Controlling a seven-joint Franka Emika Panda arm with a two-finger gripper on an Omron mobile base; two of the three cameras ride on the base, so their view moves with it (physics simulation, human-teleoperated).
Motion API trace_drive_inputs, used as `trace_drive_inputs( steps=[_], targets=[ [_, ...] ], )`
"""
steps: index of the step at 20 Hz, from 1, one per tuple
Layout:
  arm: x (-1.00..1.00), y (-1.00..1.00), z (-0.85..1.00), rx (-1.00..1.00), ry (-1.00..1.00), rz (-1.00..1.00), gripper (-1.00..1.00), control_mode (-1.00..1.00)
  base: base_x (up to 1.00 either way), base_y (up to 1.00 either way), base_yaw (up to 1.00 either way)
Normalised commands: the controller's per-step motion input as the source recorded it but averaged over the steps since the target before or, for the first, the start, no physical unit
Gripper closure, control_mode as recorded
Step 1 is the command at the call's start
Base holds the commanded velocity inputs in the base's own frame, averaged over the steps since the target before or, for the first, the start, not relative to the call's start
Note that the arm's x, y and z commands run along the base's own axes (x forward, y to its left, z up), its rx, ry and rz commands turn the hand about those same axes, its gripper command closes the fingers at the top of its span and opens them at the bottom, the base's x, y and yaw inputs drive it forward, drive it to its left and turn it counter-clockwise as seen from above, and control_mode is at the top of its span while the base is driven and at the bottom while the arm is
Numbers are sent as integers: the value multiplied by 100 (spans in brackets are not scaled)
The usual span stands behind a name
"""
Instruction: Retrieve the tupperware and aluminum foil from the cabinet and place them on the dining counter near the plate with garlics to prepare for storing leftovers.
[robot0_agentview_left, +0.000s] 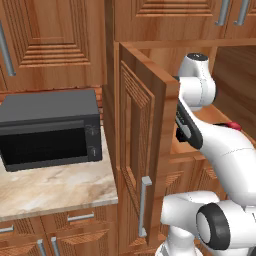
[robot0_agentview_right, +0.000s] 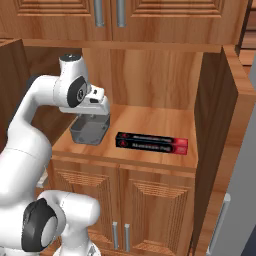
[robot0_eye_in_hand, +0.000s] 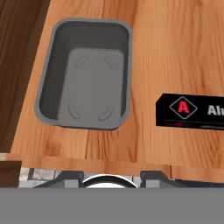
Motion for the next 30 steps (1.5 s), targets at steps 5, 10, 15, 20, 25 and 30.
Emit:
trace_drive_inputs(
  steps=[5, 10, 15, 20, 25, 30],
  targets=[
    [-47, -9, -23, 1, -18, -4, -100, -100, 0, 0, 0],
    [-38, -35, -46, 7, -25, -28, -100, -100, 0, 0, 0],
    [0, -41, -23, 14, -7, -41, -100, -100, 0, 0, 0],
    [28, -61, -2, 18, 3, -44, -100, -100, 0, 0, 0],
    [60, -63, 0, 18, 19, -35, -100, -100, 0, 0, 0],
    [69, -35, -3, 18, 20, -21, -100, -100, 0, 0, 0]
  ],
)
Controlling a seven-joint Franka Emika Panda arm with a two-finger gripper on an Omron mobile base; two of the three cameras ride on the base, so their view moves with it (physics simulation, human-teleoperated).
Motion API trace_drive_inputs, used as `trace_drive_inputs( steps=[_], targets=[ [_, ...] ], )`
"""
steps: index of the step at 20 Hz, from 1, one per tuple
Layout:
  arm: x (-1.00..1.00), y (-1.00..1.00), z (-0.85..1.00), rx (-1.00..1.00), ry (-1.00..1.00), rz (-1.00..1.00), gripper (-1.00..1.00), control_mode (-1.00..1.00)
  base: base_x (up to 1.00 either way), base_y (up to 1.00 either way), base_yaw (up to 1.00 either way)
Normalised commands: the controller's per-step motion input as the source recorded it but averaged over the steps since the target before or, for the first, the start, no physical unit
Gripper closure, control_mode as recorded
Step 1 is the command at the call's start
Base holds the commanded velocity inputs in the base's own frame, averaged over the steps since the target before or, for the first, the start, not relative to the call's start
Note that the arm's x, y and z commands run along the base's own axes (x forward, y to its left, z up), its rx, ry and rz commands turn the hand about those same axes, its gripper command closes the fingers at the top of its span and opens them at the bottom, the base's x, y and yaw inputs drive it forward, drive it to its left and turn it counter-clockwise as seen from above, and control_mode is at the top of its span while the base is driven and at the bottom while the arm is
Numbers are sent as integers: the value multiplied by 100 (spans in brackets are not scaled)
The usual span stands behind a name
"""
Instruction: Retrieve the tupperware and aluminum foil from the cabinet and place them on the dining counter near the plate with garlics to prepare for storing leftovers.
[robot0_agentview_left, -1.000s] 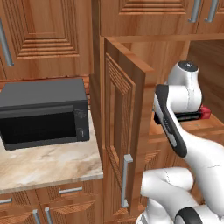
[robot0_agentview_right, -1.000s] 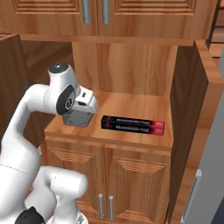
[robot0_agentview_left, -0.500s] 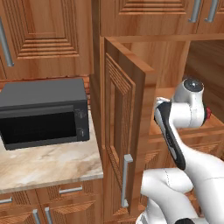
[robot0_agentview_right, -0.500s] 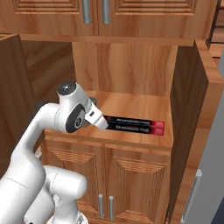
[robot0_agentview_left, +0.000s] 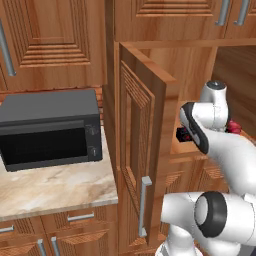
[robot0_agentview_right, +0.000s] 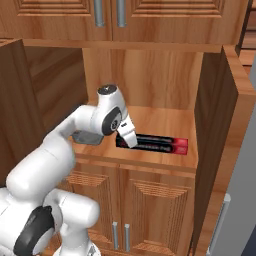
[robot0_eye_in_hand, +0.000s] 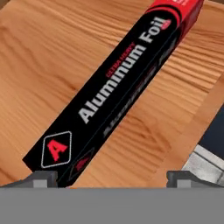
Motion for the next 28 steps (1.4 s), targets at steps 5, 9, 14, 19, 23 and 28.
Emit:
trace_drive_inputs(
  steps=[5, 9, 14, 19, 23, 28],
  targets=[
    [51, -9, -24, 28, 5, -11, -100, -100, 0, 0, 0],
    [23, -1, -49, 19, 0, -7, -100, -100, 0, 0, 0],
    [17, 0, -40, 12, 0, -7, -100, -100, 0, 0, 0],
    [11, 0, -40, 6, 0, -10, -100, -100, 0, 0, 0],
    [23, 1, -47, 2, 0, -10, -100, -100, 0, 0, 0],
    [16, 14, -34, 0, 1, -6, 100, -100, 0, 0, 0]
  ],
)
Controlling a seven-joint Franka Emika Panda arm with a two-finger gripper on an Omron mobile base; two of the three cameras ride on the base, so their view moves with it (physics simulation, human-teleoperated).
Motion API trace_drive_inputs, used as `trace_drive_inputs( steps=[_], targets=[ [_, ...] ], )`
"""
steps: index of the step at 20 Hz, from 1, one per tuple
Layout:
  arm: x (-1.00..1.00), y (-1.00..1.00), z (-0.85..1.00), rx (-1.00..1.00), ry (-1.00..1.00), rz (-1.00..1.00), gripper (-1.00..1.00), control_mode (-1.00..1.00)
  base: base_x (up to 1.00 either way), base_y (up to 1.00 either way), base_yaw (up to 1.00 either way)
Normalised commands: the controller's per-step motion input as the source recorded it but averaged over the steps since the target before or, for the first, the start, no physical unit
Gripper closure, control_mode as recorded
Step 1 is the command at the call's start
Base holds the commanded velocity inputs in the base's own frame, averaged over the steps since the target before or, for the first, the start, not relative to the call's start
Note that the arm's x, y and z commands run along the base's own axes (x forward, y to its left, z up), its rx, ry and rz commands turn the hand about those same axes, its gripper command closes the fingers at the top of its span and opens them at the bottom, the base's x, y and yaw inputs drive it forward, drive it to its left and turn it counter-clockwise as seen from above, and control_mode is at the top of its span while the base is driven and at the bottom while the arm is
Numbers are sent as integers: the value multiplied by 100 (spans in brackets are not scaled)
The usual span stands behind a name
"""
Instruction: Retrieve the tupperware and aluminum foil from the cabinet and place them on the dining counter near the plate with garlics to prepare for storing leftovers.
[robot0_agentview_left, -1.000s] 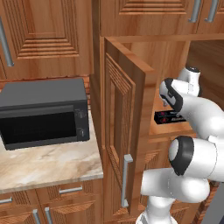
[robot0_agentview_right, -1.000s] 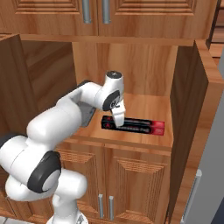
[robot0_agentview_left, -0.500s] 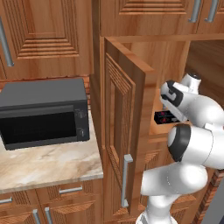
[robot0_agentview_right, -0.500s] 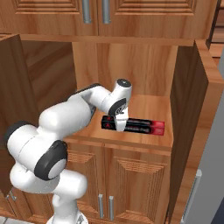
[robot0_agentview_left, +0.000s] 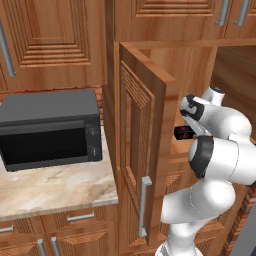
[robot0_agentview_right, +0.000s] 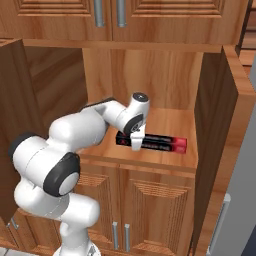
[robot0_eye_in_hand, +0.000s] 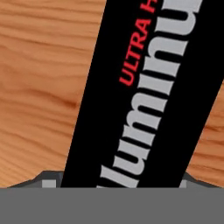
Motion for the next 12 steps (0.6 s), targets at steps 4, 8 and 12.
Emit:
trace_drive_inputs(
  steps=[4, 8, 12],
  targets=[
    [-39, -3, 4, 0, 0, 0, 100, -100, 0, 0, 0],
    [-100, -9, 51, 0, -1, 0, 100, -100, 0, 0, 0],
    [-100, 19, 61, -6, -7, 0, 100, -100, 0, 0, 0]
  ],
)
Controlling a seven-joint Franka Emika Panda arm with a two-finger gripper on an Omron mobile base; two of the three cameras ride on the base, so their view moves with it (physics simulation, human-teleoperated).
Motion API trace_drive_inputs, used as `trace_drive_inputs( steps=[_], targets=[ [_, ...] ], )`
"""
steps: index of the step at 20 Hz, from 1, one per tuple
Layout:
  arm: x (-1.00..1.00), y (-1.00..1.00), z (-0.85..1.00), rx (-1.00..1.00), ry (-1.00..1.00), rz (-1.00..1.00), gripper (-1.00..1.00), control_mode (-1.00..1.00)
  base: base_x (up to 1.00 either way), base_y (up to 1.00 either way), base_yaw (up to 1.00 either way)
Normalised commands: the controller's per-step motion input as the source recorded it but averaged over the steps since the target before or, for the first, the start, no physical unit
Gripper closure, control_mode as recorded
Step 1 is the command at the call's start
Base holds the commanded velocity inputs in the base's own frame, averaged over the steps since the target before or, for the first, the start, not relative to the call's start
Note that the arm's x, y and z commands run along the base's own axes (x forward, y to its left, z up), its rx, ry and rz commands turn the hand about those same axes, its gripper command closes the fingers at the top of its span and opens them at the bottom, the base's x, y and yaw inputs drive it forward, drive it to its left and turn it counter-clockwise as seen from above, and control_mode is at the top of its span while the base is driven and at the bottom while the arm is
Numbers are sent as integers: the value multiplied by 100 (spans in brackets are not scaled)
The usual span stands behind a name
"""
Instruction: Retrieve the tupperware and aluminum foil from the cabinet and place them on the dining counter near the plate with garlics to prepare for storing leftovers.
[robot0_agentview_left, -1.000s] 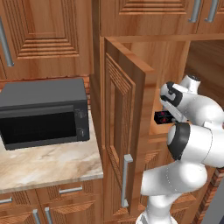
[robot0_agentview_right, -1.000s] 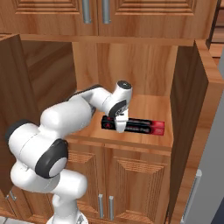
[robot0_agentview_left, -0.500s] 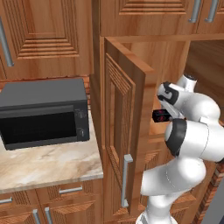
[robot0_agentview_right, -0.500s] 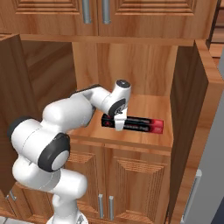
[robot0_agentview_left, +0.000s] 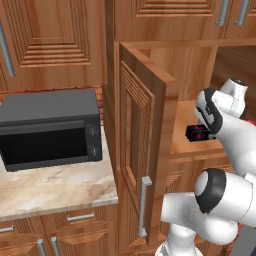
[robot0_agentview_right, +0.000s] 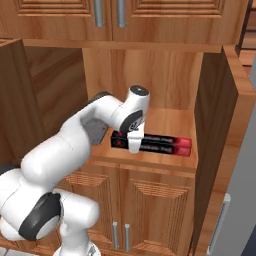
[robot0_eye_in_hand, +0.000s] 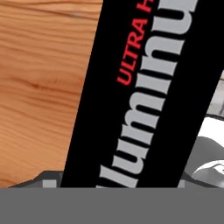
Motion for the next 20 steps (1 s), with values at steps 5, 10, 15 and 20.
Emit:
trace_drive_inputs(
  steps=[5, 10, 15, 20],
  targets=[
    [-100, 64, 3, -17, -5, 0, 100, -100, 0, 0, 0],
    [-86, 47, 0, -11, -3, 8, 100, -100, 0, 0, 0],
    [-27, 39, 5, -8, 0, 8, 100, -100, 0, 0, 0],
    [0, 0, 0, 0, 0, 0, 100, 100, -42, 2, -9]
  ],
)
